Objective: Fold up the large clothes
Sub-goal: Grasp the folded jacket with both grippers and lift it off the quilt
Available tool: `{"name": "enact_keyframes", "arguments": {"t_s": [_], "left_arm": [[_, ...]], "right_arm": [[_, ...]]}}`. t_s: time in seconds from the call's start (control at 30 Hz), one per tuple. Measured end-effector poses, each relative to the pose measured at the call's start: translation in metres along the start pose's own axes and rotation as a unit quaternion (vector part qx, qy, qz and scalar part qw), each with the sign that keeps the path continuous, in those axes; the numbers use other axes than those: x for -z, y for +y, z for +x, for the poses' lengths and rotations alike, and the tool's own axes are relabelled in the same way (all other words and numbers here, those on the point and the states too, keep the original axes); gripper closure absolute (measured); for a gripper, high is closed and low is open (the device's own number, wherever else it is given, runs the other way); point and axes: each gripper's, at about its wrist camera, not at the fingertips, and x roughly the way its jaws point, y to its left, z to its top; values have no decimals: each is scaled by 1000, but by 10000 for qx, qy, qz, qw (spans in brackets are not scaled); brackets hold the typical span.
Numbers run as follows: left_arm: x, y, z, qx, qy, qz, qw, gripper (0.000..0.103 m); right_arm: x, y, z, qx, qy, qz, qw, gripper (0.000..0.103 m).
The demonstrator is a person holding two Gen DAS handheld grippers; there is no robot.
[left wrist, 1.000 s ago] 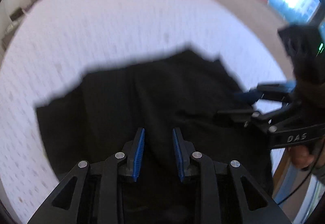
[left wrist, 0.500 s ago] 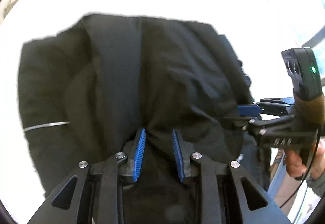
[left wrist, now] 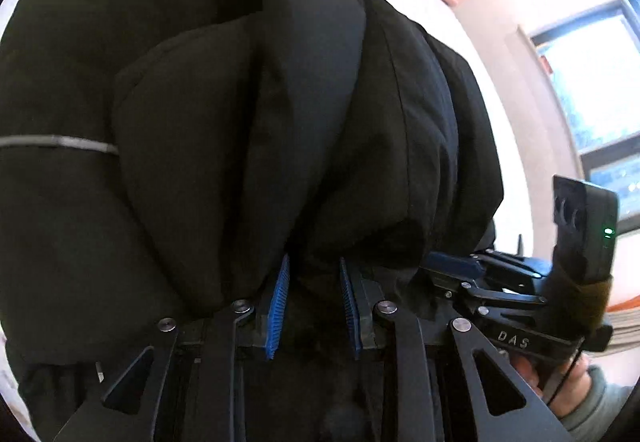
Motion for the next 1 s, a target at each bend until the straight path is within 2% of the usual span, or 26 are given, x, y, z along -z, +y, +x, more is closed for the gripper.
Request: {"name": "enact_keyframes", "arguments": {"t_s": [0.23,0.3,0.4,0.43,0.57,0.73,0.97,1.0], "left_arm": [[21,-2,-21,-183,-297,17,9994,77],[37,-11,-23,-165,-376,-5,9992,77],[54,-19,-37,-212,-398,-49,9990,76],[60,-22,-40,-268,-397,-68,9988,76],[88,-35,-52,-462,-396,-126,9981,75],[138,-36,-60,-816,-308,-459,9951,75],[208,-10,-93,-1521,-246,-1029,9827,74],[215,-5,-100,-1649,-262,-1146,9793,68]], "right_arm": [[-2,-17,4,-140,-151,-58,9998,75],[13,-11,-12,-301,-220,-9,9993,74],[31,-29,-35,-661,-326,159,9972,72],[41,-36,-46,-718,-410,212,9963,67],[66,-57,-71,-447,-417,351,9975,64],[104,-102,-74,-448,-361,709,9958,64],[143,-142,-81,-215,-132,662,9975,64],[148,-146,-82,-154,-91,655,9977,64]]}}
